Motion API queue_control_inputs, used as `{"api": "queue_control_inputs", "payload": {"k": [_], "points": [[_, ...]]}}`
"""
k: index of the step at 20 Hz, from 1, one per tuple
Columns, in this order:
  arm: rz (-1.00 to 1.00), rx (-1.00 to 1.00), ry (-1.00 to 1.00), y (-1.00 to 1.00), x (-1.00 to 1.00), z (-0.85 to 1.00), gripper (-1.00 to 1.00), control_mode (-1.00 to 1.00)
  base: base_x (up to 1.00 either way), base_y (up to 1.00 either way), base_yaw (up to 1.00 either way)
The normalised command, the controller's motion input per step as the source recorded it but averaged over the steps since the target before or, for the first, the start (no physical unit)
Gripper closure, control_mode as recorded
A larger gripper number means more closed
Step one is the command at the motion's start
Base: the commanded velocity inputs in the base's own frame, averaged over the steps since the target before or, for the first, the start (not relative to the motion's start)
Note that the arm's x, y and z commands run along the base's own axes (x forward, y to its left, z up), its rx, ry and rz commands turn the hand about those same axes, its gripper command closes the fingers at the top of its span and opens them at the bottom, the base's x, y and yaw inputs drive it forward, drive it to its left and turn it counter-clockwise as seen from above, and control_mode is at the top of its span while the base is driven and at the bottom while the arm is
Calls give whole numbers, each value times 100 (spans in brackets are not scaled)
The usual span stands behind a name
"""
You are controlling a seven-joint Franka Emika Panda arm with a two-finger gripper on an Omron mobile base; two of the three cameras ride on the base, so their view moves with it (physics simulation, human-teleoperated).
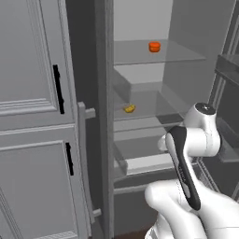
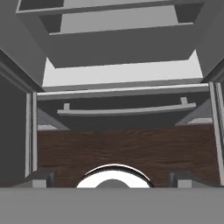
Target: Place one squash and one chicken drumstick in each tupperware on the nearby counter, to pack two identical lunches.
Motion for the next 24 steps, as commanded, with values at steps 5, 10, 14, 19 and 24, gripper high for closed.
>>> {"api": "queue_control_inputs", "payload": {"k": [5, 10, 14, 19, 24], "points": [[0, 0, 0, 0, 0, 0, -100, 100, 53, -17, 23], [0, 0, 0, 0, 0, 0, -100, 100, 75, -47, 14], [0, 0, 0, 0, 0, 0, -100, 100, 43, -32, 12], [0, 0, 0, 0, 0, 0, -100, 100, 5, -2, 3], [0, 0, 0, 0, 0, 0, -100, 100, 0, 0, 0]]}}
